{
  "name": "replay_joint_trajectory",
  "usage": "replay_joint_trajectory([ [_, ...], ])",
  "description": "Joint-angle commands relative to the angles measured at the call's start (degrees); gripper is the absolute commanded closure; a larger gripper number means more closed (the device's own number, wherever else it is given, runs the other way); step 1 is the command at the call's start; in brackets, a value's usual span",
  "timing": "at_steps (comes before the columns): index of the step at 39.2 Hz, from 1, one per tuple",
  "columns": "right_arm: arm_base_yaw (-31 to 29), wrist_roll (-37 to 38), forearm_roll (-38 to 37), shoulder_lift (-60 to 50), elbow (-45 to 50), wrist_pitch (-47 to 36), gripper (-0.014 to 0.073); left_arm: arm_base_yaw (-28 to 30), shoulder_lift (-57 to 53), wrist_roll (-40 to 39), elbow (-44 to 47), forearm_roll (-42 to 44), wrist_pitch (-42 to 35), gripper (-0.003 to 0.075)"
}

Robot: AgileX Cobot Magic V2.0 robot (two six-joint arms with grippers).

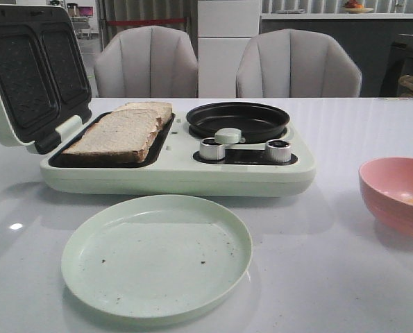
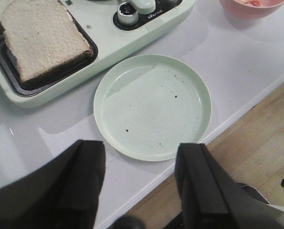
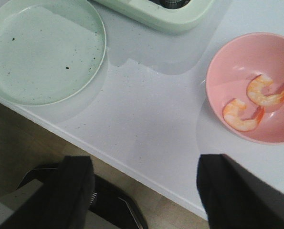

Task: Make breakfast with bread and shrimp
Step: 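Withdraw the right gripper away from the machine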

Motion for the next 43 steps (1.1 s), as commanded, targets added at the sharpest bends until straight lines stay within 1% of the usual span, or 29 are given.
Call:
replay_joint_trajectory([
  [1, -0.1, 0.02, -1.46, -4.73, 1.32, -5.37, 0.0033, -0.35, -0.27, -0.06, -1.78, 0.12, -4.03, 0.0319],
  [6, -0.1, 0.02, -1.78, -8.86, 3.84, -6.41, 0.0033, -0.35, -0.18, -0.06, -2.61, 1.56, -1.56, 0.0319],
  [9, -0.1, 0.02, -1.46, -9.97, 4.24, -6.4, 0.0033, 0.07, 0.74, -0.06, -4.15, 2.7, 1.53, 0.0318],
  [12, -0.1, 0.02, -1.13, -10.16, 4.24, -6.04, 0.0033, 1.5, 2.71, -0.32, -6.0, 5.26, 4.83, 0.0318],
  [15, -0.1, 0.02, -1.13, -10.16, 4.24, -6.04, 0.0033, 4.04, 4.72, -0.82, -6.7, 7.93, 5.57, 0.0318],
  [19, -0.1, 0.02, -1.13, -10.16, 4.24, -6.04, 0.0033, 10.11, 9.02, -0.82, -6.94, 9.28, 5.87, 0.0318],
  [24, -0.1, 0.02, -1.13, -10.16, 4.24, -6.04, 0.0033, 21.63, 15.33, -0.82, -6.94, 9.17, 6.07, 0.0318],
  [28, -0.1, 0.02, -1.13, -10.16, 4.24, -6.04, 0.0033, 30.51, 20.27, -0.82, -7.05, 7.39, 5.61, 0.0319],
  [31, -0.1, 0.02, -1.13, -10.16, 4.24, -6.04, 0.0033, 36.44, 22.74, 0.78, -7.18, 4.06, 4.03, 0.0319],
  [34, -0.1, 0.02, -1.13, -10.16, 4.24, -6.04, 0.0033, 41.9, 24.79, 6.02, -7.6, -2.24, 1.93, 0.0319],
  [36, -0.1, 0.02, -1.13, -10.16, 4.24, -6.04, 0.0033, 45.46, 26.1, 11.5, -8.42, -7.95, 0.88, 0.0327],
  [40, -0.1, 0.02, -1.13, -10.16, 4.24, -6.04, 0.0033, 51.79, 28.42, 19.25, -10.76, -18.4, -1.01, 0.0376],
  [43, -0.1, 0.02, -1.13, -10.16, 4.24, -6.04, 0.0033, 55.44, 30.52, 22.78, -13.27, -24.32, -1.94, 0.0419],
])
